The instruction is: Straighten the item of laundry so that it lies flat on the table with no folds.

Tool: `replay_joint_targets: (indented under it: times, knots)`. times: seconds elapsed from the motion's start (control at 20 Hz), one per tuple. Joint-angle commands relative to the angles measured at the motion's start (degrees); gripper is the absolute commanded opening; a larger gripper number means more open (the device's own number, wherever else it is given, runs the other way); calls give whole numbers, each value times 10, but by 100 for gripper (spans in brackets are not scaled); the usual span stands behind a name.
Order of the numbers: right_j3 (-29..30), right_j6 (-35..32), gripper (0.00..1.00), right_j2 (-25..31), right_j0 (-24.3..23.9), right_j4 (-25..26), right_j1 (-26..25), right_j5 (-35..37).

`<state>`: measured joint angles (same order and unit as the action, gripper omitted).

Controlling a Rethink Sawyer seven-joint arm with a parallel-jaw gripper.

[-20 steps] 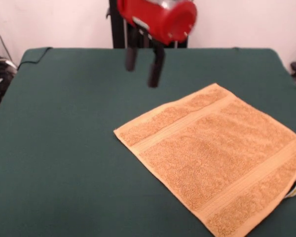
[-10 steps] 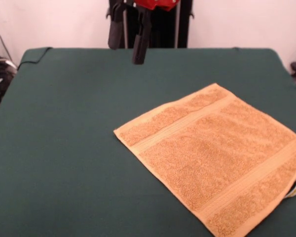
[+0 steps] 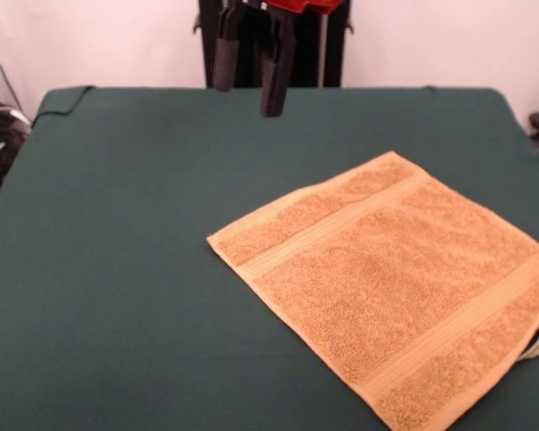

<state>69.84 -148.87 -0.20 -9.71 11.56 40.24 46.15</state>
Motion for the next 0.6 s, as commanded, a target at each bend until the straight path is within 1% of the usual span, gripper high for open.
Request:
replay_joint_targets:
  times: [0.05, 0.35, 0.6]
  knots:
    - [123, 133, 100, 80, 0, 19, -22, -8]
    - [137, 115, 100, 87, -3, 29, -19, -29]
    - [152, 108, 100, 96, -11, 24, -18, -44]
